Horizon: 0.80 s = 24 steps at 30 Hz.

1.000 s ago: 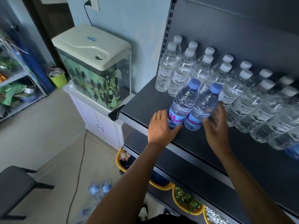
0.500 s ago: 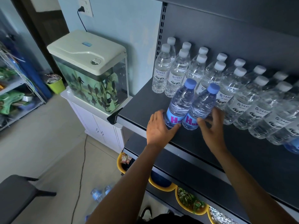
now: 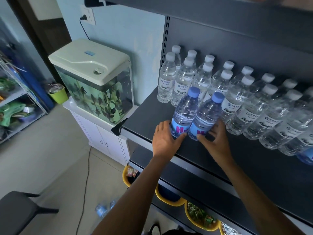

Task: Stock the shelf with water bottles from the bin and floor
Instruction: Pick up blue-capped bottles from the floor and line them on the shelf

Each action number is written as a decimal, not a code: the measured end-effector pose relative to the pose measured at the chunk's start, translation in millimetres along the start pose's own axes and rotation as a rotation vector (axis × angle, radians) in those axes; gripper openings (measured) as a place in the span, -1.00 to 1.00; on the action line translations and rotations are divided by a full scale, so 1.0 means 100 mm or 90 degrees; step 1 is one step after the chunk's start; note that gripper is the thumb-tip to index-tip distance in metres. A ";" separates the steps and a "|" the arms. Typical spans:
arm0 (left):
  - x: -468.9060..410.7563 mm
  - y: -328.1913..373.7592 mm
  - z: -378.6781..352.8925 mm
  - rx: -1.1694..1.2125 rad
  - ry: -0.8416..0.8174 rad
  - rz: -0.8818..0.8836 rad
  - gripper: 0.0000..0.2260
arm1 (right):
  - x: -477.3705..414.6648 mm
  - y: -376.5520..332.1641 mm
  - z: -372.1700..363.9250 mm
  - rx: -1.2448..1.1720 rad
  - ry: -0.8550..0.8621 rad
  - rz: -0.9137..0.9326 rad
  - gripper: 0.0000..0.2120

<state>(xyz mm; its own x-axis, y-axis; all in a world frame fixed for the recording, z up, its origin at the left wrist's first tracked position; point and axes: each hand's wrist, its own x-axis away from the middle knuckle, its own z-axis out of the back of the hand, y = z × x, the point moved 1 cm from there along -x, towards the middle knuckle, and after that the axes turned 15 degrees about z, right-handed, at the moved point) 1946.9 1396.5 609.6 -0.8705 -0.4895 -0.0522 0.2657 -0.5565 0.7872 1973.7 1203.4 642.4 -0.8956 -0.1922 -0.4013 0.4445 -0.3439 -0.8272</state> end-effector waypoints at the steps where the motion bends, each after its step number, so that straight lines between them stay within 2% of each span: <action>1: -0.01 0.00 0.00 0.003 -0.007 0.000 -0.46 | 0.02 0.03 -0.03 0.031 -0.009 -0.012 -0.34; 4: -0.10 -0.02 0.04 -0.029 0.001 -0.023 -0.47 | -0.01 0.09 -0.10 0.110 0.007 -0.008 -0.47; 8: -0.41 -0.06 0.14 -0.088 0.015 -0.024 -0.47 | -0.18 0.09 -0.30 0.198 0.004 0.056 -0.48; 11: -0.68 -0.09 0.22 -0.124 0.011 -0.003 -0.49 | -0.30 0.08 -0.53 0.228 0.007 0.055 -0.49; 17: -1.10 -0.16 0.32 -0.097 -0.009 0.011 -0.57 | -0.57 0.05 -0.99 0.248 0.011 0.022 -0.52; 24: -1.27 -0.25 0.31 -0.038 0.008 0.030 -0.52 | -0.79 0.14 -1.21 0.246 0.034 0.034 -0.49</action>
<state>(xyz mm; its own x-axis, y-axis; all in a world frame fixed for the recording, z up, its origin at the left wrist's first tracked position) 2037.5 1493.5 615.6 -0.8511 -0.5245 -0.0244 0.3304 -0.5711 0.7515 2048.5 1324.9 614.7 -0.8664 -0.1751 -0.4676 0.4563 -0.6579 -0.5991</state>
